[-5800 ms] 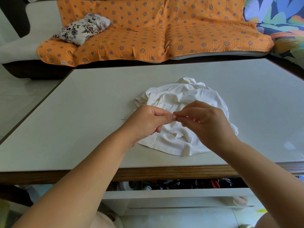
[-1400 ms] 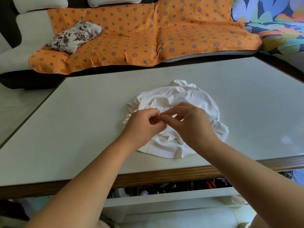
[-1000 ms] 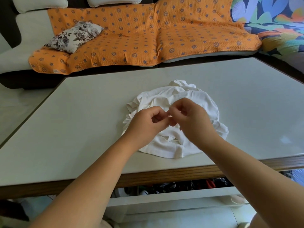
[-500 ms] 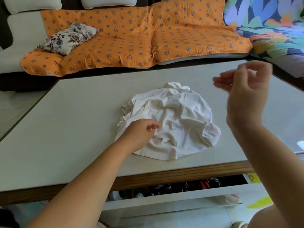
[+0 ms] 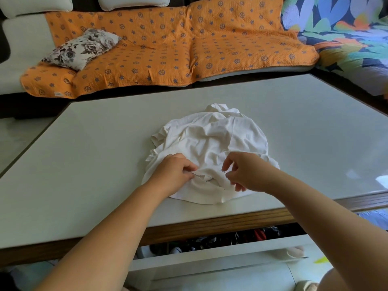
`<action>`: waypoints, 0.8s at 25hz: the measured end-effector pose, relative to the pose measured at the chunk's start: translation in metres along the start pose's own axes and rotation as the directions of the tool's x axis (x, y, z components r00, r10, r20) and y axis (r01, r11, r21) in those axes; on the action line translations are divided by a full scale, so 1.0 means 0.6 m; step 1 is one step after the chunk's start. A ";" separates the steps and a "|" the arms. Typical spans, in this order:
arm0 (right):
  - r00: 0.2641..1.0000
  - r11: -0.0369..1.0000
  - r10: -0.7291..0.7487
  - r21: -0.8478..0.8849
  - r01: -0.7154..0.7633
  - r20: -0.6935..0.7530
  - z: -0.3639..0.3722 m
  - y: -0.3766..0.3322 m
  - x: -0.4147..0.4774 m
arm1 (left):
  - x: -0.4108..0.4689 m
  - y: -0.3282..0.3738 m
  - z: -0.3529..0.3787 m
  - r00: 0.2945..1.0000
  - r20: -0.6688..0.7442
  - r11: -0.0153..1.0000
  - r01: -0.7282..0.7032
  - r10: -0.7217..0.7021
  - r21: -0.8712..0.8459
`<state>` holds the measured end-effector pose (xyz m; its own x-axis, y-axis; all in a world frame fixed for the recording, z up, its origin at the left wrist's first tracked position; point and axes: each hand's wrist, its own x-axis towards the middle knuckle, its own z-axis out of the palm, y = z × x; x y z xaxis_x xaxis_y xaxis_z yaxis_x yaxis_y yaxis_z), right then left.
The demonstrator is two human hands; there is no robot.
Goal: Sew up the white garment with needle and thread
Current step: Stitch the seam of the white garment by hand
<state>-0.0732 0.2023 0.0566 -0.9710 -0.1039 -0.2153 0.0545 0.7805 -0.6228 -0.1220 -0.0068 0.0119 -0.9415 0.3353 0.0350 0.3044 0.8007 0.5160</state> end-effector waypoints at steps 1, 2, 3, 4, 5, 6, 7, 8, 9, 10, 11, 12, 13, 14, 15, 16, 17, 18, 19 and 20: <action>1.000 1.000 -0.003 -0.026 0.003 -0.014 0.006 0.002 0.002 | 0.002 -0.002 -0.001 1.000 -0.015 1.000 -0.009 0.009 -0.017; 0.999 0.997 -0.010 -0.072 0.007 -0.040 0.012 0.004 0.005 | 0.003 -0.004 -0.001 1.000 -0.025 1.000 -0.018 0.017 -0.023; 0.998 0.990 -0.019 -0.140 0.011 -0.060 0.017 0.003 0.004 | 0.003 -0.006 -0.001 0.999 -0.033 1.000 -0.024 0.023 -0.020; 0.997 0.978 -0.030 -0.210 0.015 -0.070 0.021 0.002 0.003 | 0.004 -0.008 -0.001 0.999 -0.036 1.000 -0.026 0.025 -0.012; 0.997 0.965 -0.041 -0.263 0.020 -0.073 0.027 0.002 0.002 | 0.004 -0.010 -0.001 0.999 -0.037 1.000 -0.027 0.026 -0.004; 0.996 0.955 -0.049 -0.296 0.026 -0.069 0.031 0.002 0.000 | 0.004 -0.011 -0.001 0.999 -0.037 1.000 -0.027 0.027 -0.001; 0.997 0.950 -0.052 -0.311 0.030 -0.063 0.036 0.003 -0.002 | 0.005 -0.012 -0.003 0.999 -0.036 1.000 -0.027 0.027 -0.003; 0.997 0.947 -0.054 -0.319 0.034 -0.053 0.039 0.004 -0.004 | 0.006 -0.013 -0.005 0.999 -0.031 1.000 -0.027 0.027 -0.005; 0.998 0.943 -0.052 -0.331 0.036 -0.040 0.040 0.005 -0.005 | 0.006 -0.013 -0.007 0.999 -0.023 1.000 -0.028 0.028 -0.004; 0.999 0.938 -0.043 -0.344 0.031 -0.028 0.039 0.005 -0.006 | 0.006 -0.012 -0.009 1.000 -0.010 1.000 -0.030 0.030 0.004; 0.999 0.936 -0.033 -0.352 0.024 -0.021 0.038 0.005 -0.007 | 0.006 -0.012 -0.012 0.999 0.006 0.999 -0.035 0.035 0.013; 1.000 0.936 -0.022 -0.353 0.015 -0.017 0.038 0.006 -0.007 | 0.005 -0.012 -0.014 0.999 0.023 0.999 -0.038 0.037 0.018; 1.000 0.938 -0.018 -0.347 0.012 -0.015 0.038 0.007 -0.007 | 0.004 -0.012 -0.015 0.999 0.036 0.999 -0.038 0.037 0.015; 1.000 0.939 -0.018 -0.343 0.013 -0.010 0.039 0.007 -0.006 | 0.003 -0.013 -0.017 0.999 0.042 0.999 -0.035 0.034 0.005; 1.000 0.939 -0.017 -0.343 0.013 -0.006 0.039 0.009 -0.005 | 0.003 -0.015 -0.016 0.999 0.039 0.999 -0.035 0.035 -0.005; 1.000 0.938 -0.015 -0.346 0.011 -0.008 0.039 0.010 -0.004 | 0.003 -0.015 -0.015 0.999 0.030 0.999 -0.036 0.037 -0.006; 1.000 0.939 -0.012 -0.345 0.008 -0.009 0.038 0.010 -0.005 | 0.003 -0.015 -0.013 0.999 0.015 0.999 -0.043 0.043 0.001; 1.000 0.939 -0.007 -0.343 0.003 -0.013 0.035 0.010 -0.006 | 0.002 -0.014 -0.012 0.999 0.002 0.999 -0.048 0.048 0.014; 1.000 0.940 -0.007 -0.341 -0.002 -0.024 0.030 0.010 -0.008 | 0.002 -0.014 -0.012 0.998 -0.008 0.998 -0.055 0.055 0.017; 0.999 0.940 -0.013 -0.340 -0.003 -0.045 0.023 0.009 -0.009 | 0.002 -0.014 -0.015 0.998 -0.018 0.998 -0.057 0.057 0.000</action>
<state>-0.0645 0.1988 0.0441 -0.9811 -0.0865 -0.1733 -0.0251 0.9440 -0.3289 -0.1267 -0.0176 0.0151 -0.9249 0.3715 0.0804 0.3579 0.7800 0.5133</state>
